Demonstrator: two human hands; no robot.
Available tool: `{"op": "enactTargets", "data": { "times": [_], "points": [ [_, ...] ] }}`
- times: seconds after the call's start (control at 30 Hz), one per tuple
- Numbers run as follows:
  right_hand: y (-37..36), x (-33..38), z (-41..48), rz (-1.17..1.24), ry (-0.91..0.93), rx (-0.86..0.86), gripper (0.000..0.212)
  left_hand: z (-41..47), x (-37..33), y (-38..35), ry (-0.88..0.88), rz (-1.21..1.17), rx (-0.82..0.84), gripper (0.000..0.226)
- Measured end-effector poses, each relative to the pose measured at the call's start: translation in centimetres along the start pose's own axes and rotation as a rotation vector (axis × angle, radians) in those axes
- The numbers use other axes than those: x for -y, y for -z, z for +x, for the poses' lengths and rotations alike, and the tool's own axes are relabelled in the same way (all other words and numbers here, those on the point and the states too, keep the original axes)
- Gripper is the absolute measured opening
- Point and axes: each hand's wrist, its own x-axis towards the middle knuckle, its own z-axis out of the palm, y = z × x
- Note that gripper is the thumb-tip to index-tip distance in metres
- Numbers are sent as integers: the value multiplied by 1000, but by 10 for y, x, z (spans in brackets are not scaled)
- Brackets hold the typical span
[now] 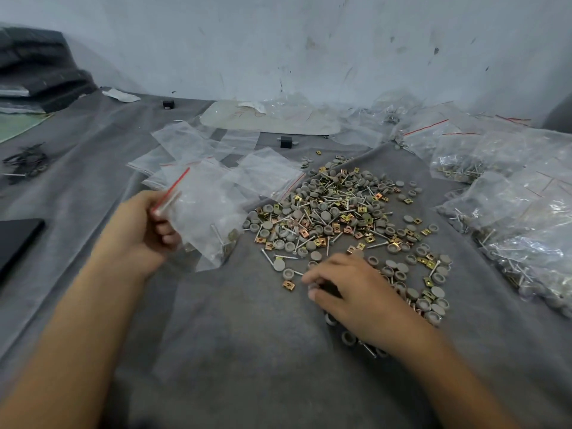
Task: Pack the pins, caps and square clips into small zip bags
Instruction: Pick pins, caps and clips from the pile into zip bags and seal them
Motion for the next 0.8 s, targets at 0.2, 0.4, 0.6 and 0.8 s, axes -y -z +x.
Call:
{"op": "enactTargets", "data": {
  "times": [0.2,0.4,0.6,0.8],
  "points": [
    [-4,-2,0,22,-2,-26,6,3,-1,13,33,-229,-24,15],
    [-4,-2,1,63,10,-92,5,4,0,14,2,-301,-37,27],
    [1,-2,0,198,0,-188,3,-7,3,-5,-88,-111,41,13],
    [10,-2,0,452,-22,-338,11,-26,22,-35,-361,448,82,22]
  ]
}}
